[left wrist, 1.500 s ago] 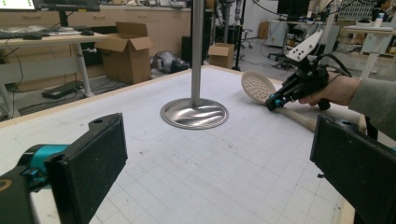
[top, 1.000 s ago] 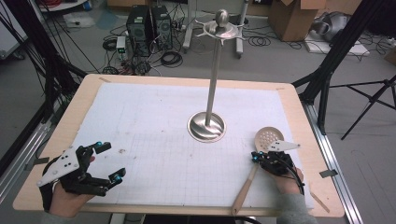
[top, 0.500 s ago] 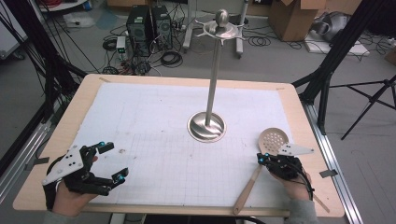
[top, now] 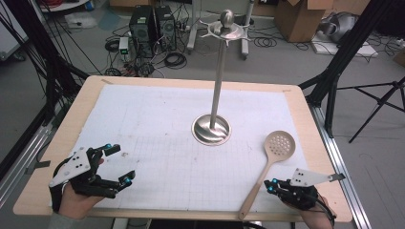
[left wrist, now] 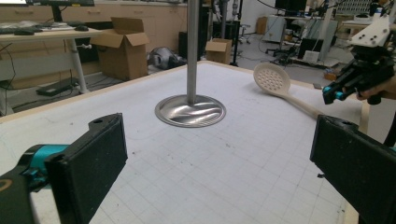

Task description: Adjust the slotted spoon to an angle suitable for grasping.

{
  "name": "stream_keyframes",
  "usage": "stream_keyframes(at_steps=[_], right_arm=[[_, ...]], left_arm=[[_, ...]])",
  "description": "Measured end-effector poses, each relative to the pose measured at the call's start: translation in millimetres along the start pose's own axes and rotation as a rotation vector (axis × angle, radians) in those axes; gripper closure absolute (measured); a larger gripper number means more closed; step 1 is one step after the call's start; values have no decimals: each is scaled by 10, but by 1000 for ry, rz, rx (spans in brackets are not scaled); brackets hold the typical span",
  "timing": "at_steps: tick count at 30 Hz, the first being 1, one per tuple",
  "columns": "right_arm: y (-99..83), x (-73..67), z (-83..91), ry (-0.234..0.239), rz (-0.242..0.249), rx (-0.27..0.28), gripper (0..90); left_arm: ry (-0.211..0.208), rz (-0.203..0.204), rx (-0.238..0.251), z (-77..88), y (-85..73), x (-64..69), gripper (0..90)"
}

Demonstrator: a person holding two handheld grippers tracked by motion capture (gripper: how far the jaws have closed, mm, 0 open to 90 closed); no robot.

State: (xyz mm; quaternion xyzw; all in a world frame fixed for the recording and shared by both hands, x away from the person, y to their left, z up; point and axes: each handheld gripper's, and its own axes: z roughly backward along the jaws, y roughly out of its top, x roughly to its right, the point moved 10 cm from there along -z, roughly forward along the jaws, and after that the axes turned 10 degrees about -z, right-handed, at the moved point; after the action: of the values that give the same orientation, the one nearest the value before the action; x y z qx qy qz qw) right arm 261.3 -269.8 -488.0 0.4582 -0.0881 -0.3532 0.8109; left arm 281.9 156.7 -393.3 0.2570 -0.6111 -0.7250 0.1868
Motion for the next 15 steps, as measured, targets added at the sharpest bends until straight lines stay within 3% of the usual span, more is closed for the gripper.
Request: stream_keyframes(at_steps=[4, 13, 15], right_arm=[[-106, -179, -65, 37, 63, -39, 900], [-212, -264, -159, 61, 72, -77, 900], [-197, -259, -169, 74, 63, -63, 900]], left_arm=[[1, 4, -1, -4, -7, -1, 42], [11, 6, 5, 56, 0, -26, 43], [15, 9, 4, 69, -7, -37, 43]])
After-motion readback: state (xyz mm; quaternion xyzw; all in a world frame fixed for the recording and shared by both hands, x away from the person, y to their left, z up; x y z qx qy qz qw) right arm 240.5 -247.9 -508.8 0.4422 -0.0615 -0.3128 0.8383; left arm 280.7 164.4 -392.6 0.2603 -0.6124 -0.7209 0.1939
